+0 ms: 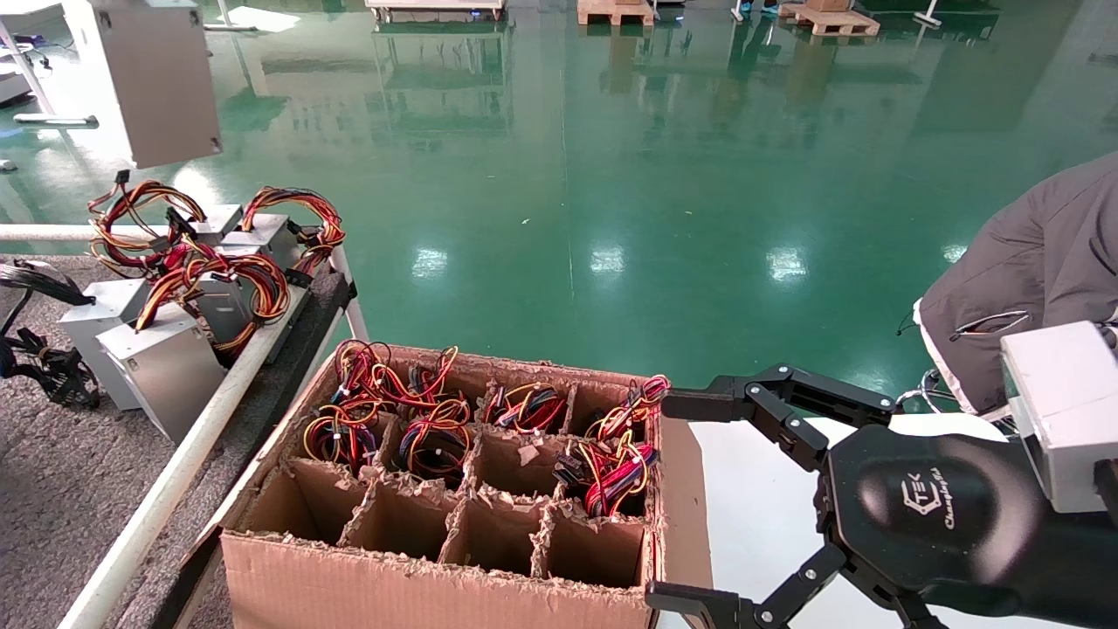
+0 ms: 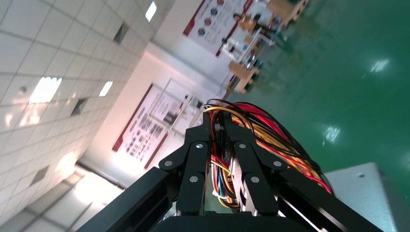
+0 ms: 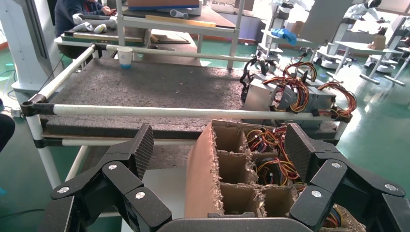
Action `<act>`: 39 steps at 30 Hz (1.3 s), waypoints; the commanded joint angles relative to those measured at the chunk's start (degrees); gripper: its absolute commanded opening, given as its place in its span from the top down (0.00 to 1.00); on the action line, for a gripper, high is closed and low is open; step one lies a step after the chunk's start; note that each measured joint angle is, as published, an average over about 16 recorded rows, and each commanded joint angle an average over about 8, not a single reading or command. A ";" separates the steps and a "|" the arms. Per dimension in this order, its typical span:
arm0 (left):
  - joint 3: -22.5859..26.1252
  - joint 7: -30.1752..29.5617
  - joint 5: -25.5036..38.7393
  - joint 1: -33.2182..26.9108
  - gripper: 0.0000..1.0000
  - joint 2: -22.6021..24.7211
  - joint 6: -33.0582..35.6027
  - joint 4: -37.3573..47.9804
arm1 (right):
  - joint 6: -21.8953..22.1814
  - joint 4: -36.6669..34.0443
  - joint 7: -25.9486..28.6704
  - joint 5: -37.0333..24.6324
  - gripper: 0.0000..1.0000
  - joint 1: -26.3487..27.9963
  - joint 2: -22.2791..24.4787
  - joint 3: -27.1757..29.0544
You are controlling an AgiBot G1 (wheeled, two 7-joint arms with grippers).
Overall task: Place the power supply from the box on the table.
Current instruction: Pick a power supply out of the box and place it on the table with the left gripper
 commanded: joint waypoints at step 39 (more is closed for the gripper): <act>16.48 -21.13 2.59 -10.07 1.00 -7.33 5.24 -10.97 | 0.00 0.00 0.00 0.00 0.00 0.00 0.00 0.00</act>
